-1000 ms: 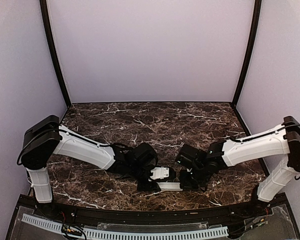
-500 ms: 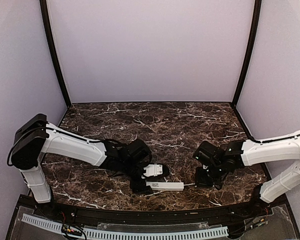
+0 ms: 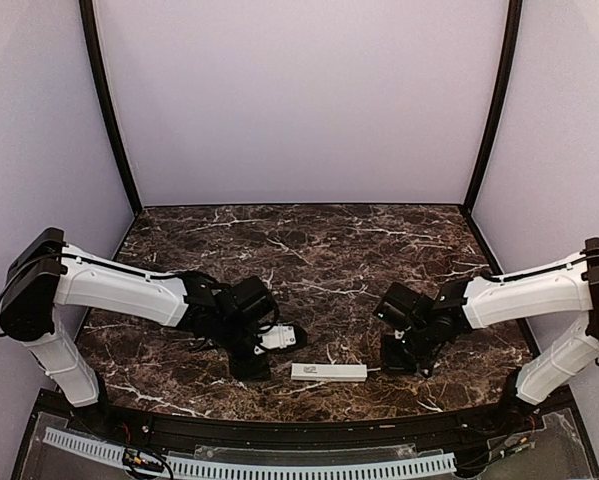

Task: Load the batteries into the remote control
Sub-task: Load the battery cover onto the remote control without the battery cover.

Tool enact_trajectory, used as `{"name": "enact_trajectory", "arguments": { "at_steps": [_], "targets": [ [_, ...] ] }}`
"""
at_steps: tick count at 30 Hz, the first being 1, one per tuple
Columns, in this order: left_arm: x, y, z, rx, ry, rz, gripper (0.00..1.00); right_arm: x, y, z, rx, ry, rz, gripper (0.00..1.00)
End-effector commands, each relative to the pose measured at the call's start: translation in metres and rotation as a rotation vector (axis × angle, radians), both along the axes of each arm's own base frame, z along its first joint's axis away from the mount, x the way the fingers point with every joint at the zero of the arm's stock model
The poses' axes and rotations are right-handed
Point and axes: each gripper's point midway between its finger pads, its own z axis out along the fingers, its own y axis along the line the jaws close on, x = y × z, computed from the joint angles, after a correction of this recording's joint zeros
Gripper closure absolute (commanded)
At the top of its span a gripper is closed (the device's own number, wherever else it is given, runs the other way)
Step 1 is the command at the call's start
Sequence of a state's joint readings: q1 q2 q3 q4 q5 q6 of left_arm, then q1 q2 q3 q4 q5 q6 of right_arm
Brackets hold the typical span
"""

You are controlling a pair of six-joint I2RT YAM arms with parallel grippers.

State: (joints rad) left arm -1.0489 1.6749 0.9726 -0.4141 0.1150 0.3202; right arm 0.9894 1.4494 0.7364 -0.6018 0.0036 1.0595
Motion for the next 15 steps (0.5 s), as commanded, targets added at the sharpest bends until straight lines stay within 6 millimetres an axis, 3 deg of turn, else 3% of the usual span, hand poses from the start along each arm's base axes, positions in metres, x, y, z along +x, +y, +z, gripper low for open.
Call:
{"name": "enact_trajectory", "arguments": {
  "at_steps": [1,4,10,15],
  "targets": [
    [0.016,0.006,-0.007,0.038,-0.051,0.089,0.47,0.003,0.017,0.003,0.043,-0.002,0.02,1.0],
    [0.022,-0.009,-0.006,-0.017,-0.07,0.095,0.52,-0.002,0.026,0.0,0.032,0.016,0.045,1.0],
    [-0.004,-0.036,-0.005,-0.119,0.092,0.045,0.58,-0.005,0.075,0.004,0.122,0.03,0.108,1.0],
    [-0.02,-0.052,-0.013,-0.158,0.209,0.017,0.71,0.004,0.09,0.012,0.145,-0.002,0.115,1.0]
  ]
}}
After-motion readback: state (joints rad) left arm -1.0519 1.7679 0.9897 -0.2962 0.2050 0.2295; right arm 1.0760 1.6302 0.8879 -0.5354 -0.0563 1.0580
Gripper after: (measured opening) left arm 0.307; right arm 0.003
